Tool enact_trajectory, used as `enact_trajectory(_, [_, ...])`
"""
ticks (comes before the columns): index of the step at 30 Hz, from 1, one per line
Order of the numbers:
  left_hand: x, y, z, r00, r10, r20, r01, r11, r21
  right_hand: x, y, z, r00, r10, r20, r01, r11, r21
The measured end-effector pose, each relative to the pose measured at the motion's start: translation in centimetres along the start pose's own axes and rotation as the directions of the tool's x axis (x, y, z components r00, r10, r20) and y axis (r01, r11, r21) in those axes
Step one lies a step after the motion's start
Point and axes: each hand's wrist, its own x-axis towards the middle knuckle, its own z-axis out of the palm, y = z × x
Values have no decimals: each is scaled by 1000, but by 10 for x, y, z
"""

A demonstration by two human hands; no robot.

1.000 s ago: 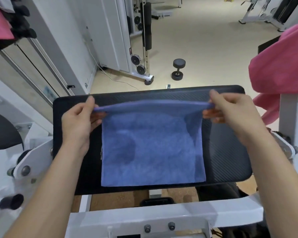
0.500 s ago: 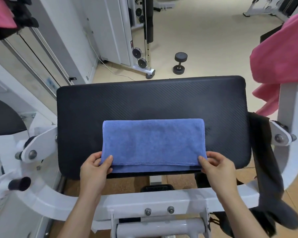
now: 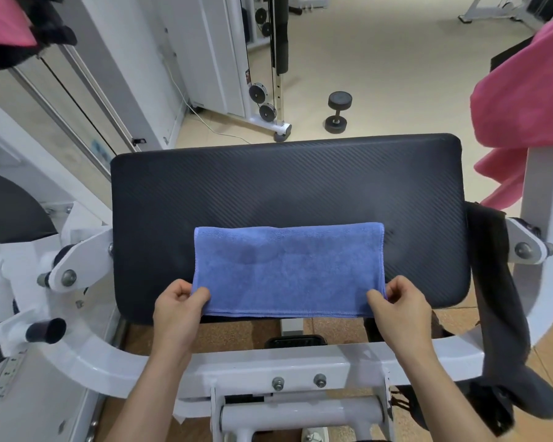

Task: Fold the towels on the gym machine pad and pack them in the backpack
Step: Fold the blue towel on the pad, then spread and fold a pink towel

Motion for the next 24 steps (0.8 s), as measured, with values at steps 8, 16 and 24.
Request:
enact_trajectory(8, [-12, -7, 11, 972, 195, -132, -137, 924, 356, -1, 10, 17, 989, -125, -80, 111, 980, -163])
enact_trajectory(16, [-15, -6, 10, 979, 117, -165, -45, 920, 389, 1, 5, 13, 999, 52, -6, -52, 984, -168])
enact_trajectory(24, [-32, -7, 9, 996, -19, -83, 30, 989, 141, 6, -2, -3, 960, 232, 159, -264, 937, 227])
